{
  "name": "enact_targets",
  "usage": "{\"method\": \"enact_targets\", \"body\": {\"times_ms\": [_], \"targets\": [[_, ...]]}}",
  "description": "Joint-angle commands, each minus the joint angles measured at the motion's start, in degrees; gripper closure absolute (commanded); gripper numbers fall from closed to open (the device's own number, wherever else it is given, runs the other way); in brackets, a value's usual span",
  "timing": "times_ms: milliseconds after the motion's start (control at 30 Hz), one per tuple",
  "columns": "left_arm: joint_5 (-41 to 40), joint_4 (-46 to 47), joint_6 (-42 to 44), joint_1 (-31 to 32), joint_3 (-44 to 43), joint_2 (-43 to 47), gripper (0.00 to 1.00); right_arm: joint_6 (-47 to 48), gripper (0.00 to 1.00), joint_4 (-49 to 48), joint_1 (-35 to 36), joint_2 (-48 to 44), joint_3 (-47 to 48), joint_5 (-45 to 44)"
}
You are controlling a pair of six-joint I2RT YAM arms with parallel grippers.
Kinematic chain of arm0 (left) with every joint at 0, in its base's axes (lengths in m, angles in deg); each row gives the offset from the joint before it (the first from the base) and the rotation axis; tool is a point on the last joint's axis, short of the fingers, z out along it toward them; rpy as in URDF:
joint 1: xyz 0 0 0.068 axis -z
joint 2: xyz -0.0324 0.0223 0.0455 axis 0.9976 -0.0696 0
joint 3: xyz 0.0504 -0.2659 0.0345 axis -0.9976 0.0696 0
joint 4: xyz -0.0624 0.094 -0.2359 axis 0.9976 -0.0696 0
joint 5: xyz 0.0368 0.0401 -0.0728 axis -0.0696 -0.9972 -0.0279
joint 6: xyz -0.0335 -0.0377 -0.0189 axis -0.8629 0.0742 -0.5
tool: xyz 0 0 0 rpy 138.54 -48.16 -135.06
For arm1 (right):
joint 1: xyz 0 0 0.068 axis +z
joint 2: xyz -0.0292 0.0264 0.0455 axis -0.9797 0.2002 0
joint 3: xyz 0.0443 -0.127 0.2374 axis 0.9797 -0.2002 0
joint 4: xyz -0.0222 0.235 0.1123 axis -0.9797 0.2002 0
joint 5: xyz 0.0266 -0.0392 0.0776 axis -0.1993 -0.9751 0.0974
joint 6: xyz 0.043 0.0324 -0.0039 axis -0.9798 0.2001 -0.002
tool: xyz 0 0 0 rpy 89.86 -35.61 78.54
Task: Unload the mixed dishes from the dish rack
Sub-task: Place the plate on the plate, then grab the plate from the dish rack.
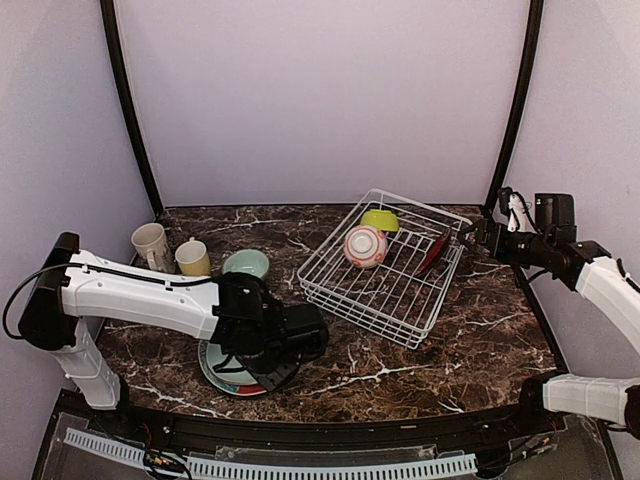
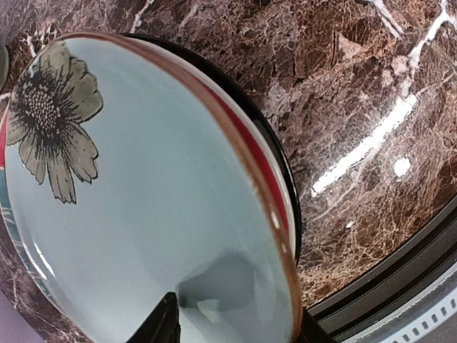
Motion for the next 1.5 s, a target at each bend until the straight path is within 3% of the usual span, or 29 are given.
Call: {"method": "enact_targets", "body": {"times_ms": [0,67,133,200,267,500,667,867,1133,1233,1467], "targets": [[1.66,3.18,0.15,-0.37,2.03,1.19,0.54,0.24,0.01,-0.23,-0.13,-0.42,-0.54,-0.59],[2.06,3.76,0.50,-0.37,2.35,1.38,0.49,0.31,0.01,0.08,-0.13,-0.56,-0.44,-0.88],[2.19,4.27,0.63,-0.37,2.71,1.66,0.35,0.32,0.01,0.58,-0.15,-0.61,-0.28,-1.50],[2.32,4.82,0.66,-0.37,3.05,2.17,0.28,0.18,0.01,0.77,-0.13,-0.70,-0.32,-1.87],[2.45,5.47,0.61,-0.37,3.43,3.00,0.25,-0.14,0.01,0.90,-0.13,-0.78,-0.34,-1.76],[2.58,9.31,2.39,-0.44,3.24,9.64,0.23,-1.77,0.01,1.85,-0.13,1.45,0.64,-1.29],[3.51,14.64,8.58,-2.25,2.32,15.10,0.21,-5.35,0.01,3.09,1.04,5.42,3.62,-2.27],[11.66,26.95,16.44,-11.94,0.66,20.80,0.21,-10.17,0.01,6.05,7.16,13.70,10.76,-6.92],[9.42,32.47,26.58,-21.78,-13.04,17.50,0.18,-20.25,0.01,16.53,11.45,24.09,20.58,-19.44],[9.32,33.80,27.26,-25.04,-17.12,15.59,0.18,-23.50,0.01,16.31,12.30,26.83,22.63,-19.88],[10.97,37.64,27.45,-32.47,-18.56,14.64,0.18,-30.78,0.14,17.30,14.32,33.86,27.03,-24.53]]}}
